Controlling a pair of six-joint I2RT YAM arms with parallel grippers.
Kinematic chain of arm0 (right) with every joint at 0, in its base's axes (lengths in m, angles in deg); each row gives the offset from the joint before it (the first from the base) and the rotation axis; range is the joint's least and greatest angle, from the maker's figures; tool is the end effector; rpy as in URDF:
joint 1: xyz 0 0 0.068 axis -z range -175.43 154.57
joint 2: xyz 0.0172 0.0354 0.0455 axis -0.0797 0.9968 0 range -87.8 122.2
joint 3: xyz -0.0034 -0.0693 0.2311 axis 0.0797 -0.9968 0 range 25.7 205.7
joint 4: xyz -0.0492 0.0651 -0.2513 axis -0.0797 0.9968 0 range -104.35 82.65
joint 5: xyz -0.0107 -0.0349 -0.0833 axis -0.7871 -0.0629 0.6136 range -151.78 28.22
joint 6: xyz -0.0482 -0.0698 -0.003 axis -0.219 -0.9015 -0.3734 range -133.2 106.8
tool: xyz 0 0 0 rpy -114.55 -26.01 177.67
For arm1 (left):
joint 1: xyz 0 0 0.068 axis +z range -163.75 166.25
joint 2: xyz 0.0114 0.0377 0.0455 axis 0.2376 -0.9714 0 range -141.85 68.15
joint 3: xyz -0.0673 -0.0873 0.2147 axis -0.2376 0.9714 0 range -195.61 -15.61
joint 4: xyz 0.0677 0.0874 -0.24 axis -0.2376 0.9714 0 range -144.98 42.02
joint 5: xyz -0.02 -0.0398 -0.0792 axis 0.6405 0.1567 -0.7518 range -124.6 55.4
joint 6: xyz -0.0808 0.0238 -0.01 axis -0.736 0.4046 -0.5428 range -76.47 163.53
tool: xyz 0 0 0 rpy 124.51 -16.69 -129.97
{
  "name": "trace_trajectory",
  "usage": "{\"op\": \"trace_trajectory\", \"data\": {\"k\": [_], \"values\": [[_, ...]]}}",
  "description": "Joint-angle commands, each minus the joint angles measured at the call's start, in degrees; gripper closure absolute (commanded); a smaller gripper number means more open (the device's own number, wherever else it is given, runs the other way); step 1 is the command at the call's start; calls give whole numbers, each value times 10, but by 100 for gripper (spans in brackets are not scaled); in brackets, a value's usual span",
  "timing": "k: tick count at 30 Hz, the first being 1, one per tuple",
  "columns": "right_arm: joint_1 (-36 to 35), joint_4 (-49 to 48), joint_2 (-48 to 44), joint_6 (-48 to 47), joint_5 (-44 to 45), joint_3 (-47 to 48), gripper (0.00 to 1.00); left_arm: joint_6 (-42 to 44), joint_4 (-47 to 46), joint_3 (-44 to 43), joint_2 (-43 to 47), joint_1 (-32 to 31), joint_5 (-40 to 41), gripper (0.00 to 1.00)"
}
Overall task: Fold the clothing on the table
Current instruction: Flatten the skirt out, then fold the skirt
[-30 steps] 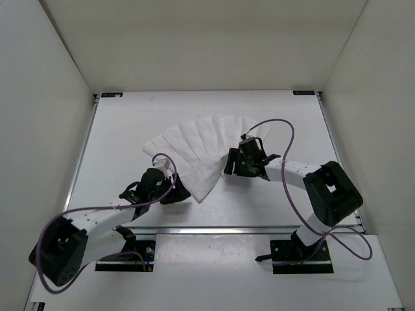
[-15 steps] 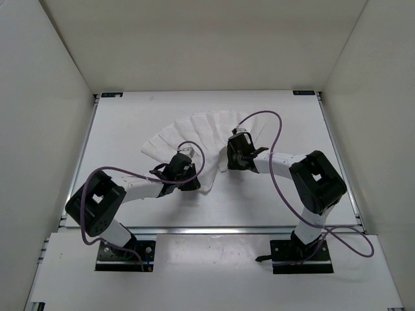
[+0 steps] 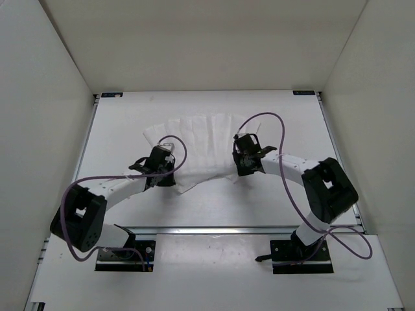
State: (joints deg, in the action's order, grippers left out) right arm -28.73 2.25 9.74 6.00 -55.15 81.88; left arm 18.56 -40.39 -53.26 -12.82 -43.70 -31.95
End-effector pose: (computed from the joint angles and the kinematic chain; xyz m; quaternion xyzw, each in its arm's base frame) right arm 0.3011 0.1875 0.0984 -0.1019 0.9543 0.0720 0.2717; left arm 0.2478 -0.1388 0.0897 0.0354 0.9602 -0.1076 0.2554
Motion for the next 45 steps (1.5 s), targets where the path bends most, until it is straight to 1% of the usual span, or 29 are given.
{"op": "trace_trajectory", "data": {"k": [1, 2, 3, 4, 5, 6, 7, 8, 9, 12, 13, 15, 17, 18, 20, 23, 26, 27, 29, 31, 34, 35, 39, 41, 42, 43, 44, 45], "values": [[30, 87, -100, -74, -45, -26, 100, 60, 70, -17, 63, 44, -10, 100], [45, 91, -115, -90, -59, -31, 100, 62, 76, -21, 75, 59, -16, 99], [55, 98, -137, -107, -106, -37, 100, 71, 79, -21, 83, 67, -26, 98], [54, 102, -158, -116, -115, -30, 100, 75, 84, -23, 91, 76, -24, 93], [52, 115, -161, -125, -109, -25, 100, 82, 89, -25, 94, 75, -25, 91], [43, 130, -172, -125, -101, -17, 88, 80, 97, -30, 97, 75, -23, 90], [42, 155, -171, -120, -81, 1, 79, 79, 101, -36, 93, 73, -21, 81], [44, 166, -166, -122, -83, 9, 65, 85, 107, -38, 91, 72, -25, 61], [46, 179, -163, -124, -81, 21, 62, 81, 112, -39, 90, 72, -26, 49], [49, 200, -159, -106, -67, 34, 54, 77, 121, -32, 92, 70, -33, 36], [42, 199, -160, -95, -69, 31, 52, 79, 123, -28, 94, 69, -39, 33], [41, 194, -158, -73, -81, 19, 52, 67, 131, -21, 108, 68, -42, 31], [34, 179, -165, -38, -82, -2, 52, 56, 134, -6, 124, 62, -39, 31], [25, 166, -165, -35, -83, -12, 52, 48, 129, 7, 136, 57, -41, 31], [21, 144, -164, -2, -83, -35, 51, 38, 122, 28, 154, 62, -39, 30], [19, 115, -157, 14, -89, -60, 51, 23, 104, 55, 165, 65, -27, 30], [17, 93, -153, 23, -93, -77, 52, 12, 89, 63, 159, 60, -27, 30], [16, 88, -150, 27, -94, -81, 52, 7, 85, 64, 151, 60, -15, 30], [13, 67, -150, 35, -96, -96, 54, 0, 62, 73, 138, 57, -19, 31], [16, 56, -147, 37, -99, -106, 55, 0, 58, 72, 115, 57, -25, 31], [14, 36, -140, 34, -101, -121, 57, -1, 50, 71, 94, 46, -12, 32], [16, 33, -137, 34, -108, -125, 57, -3, 46, 71, 95, 47, -15, 36], [9, 8, -124, 30, -125, -132, 59, -10, 28, 83, 97, 49, -18, 43], [10, 3, -112, 32, -130, -129, 65, -10, 24, 82, 100, 53, -14, 51], [10, -5, -104, 29, -131, -128, 67, -11, 23, 85, 100, 60, -14, 52], [10, -7, -97, 27, -133, -124, 68, -10, 22, 85, 99, 59, -14, 59], [11, -3, -90, 28, -137, -122, 71, -9, 22, 86, 98, 60, -14, 65], [11, -4, -84, 22, -133, -115, 79, -8, 16, 87, 98, 62, -19, 68]]}}
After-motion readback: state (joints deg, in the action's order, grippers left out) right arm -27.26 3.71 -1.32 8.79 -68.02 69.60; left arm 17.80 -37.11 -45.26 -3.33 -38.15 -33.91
